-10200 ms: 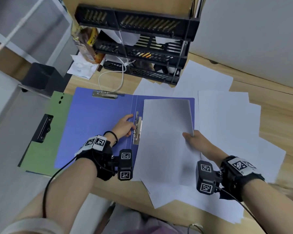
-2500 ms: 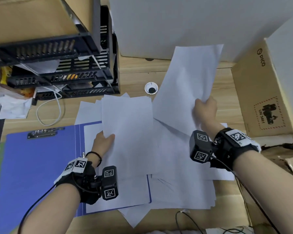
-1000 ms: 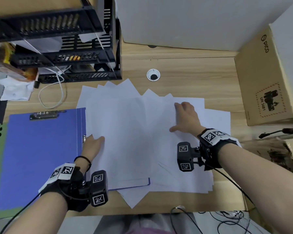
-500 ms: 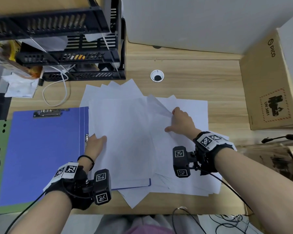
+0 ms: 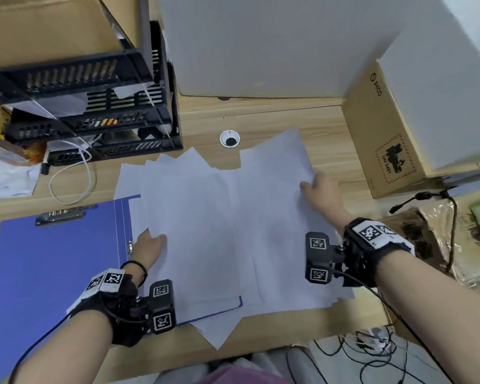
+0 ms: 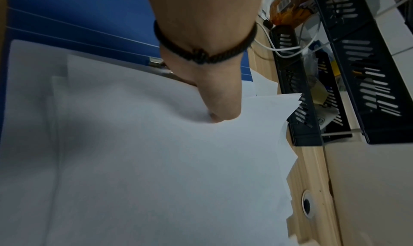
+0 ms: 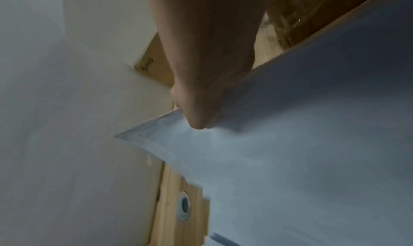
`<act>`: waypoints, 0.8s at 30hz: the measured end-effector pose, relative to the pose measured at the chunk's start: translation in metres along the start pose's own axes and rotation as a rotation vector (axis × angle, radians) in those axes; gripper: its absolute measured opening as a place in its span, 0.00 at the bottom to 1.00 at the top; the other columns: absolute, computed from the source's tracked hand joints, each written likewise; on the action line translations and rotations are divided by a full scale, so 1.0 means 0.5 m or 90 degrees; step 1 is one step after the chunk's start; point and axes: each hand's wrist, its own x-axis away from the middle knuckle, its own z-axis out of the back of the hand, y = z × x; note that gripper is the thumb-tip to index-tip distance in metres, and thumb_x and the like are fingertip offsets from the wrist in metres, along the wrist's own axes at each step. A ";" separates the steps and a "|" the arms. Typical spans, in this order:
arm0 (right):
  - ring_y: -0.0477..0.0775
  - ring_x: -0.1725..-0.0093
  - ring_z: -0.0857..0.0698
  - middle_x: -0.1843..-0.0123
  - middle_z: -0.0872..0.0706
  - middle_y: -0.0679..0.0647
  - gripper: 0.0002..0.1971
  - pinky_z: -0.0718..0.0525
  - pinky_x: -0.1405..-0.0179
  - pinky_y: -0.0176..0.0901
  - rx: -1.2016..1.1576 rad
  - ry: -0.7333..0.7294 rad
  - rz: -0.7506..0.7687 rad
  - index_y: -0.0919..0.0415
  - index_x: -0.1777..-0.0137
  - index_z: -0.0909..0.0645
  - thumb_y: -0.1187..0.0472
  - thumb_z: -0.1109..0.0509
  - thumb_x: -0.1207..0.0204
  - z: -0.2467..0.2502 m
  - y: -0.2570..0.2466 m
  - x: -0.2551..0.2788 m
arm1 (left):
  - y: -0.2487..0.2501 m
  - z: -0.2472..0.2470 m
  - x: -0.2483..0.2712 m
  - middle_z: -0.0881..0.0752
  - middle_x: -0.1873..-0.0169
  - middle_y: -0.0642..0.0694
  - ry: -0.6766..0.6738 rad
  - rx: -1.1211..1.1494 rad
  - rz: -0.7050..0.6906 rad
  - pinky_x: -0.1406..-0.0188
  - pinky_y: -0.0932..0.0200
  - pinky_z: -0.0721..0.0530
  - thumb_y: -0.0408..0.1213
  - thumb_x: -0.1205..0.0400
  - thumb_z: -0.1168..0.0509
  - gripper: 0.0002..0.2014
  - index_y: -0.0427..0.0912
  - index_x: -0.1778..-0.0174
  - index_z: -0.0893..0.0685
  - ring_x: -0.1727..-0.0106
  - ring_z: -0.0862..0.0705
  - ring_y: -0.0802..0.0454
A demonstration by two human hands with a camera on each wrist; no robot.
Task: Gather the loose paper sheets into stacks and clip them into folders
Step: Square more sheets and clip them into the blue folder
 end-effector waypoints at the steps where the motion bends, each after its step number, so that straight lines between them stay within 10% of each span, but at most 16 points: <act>1: 0.64 0.58 0.20 0.61 0.21 0.57 0.10 0.23 0.59 0.50 -0.029 0.038 0.004 0.63 0.44 0.22 0.62 0.39 0.21 0.020 -0.003 0.011 | 0.000 -0.001 0.001 0.20 0.51 0.42 -0.014 -0.014 -0.009 0.49 0.56 0.28 0.32 0.18 0.41 0.06 0.38 0.46 0.23 0.49 0.24 0.43; 4: 0.48 0.69 0.27 0.67 0.27 0.47 0.06 0.30 0.68 0.42 -0.112 0.089 0.059 0.57 0.46 0.24 0.63 0.41 0.19 0.068 -0.032 0.048 | -0.003 -0.010 -0.003 0.18 0.41 0.40 -0.056 -0.055 -0.049 0.39 0.48 0.24 0.33 0.19 0.39 0.16 0.38 0.34 0.22 0.40 0.20 0.37; 11: 0.54 0.53 0.13 0.53 0.10 0.51 0.13 0.16 0.53 0.51 -0.210 0.074 0.166 0.57 0.48 0.16 0.52 0.38 0.22 0.110 -0.143 0.127 | -0.003 -0.020 0.034 0.14 0.45 0.42 -0.157 -0.024 -0.101 0.40 0.50 0.20 0.37 0.23 0.37 0.13 0.42 0.42 0.19 0.45 0.17 0.40; 15: 0.50 0.70 0.24 0.71 0.22 0.50 0.18 0.27 0.68 0.46 -0.234 0.041 0.111 0.60 0.65 0.24 0.49 0.37 0.19 0.045 -0.143 0.164 | -0.027 0.001 0.060 0.15 0.55 0.47 -0.199 0.062 -0.087 0.62 0.59 0.21 0.36 0.17 0.38 0.10 0.41 0.41 0.20 0.58 0.17 0.50; 21: 0.62 0.45 0.15 0.42 0.13 0.58 0.12 0.16 0.43 0.55 -0.224 -0.157 -0.028 0.59 0.42 0.23 0.52 0.40 0.17 -0.124 -0.077 0.223 | -0.082 0.043 0.065 0.17 0.59 0.47 -0.202 0.109 -0.027 0.66 0.64 0.21 0.34 0.16 0.37 0.09 0.37 0.42 0.20 0.61 0.19 0.52; 24: 0.48 0.58 0.20 0.51 0.21 0.50 0.16 0.22 0.65 0.39 -0.315 -0.264 -0.140 0.56 0.33 0.38 0.56 0.38 0.16 -0.177 -0.073 0.262 | -0.076 0.064 0.119 0.29 0.63 0.58 -0.220 0.133 -0.017 0.77 0.78 0.27 0.33 0.14 0.41 0.11 0.46 0.63 0.29 0.64 0.27 0.57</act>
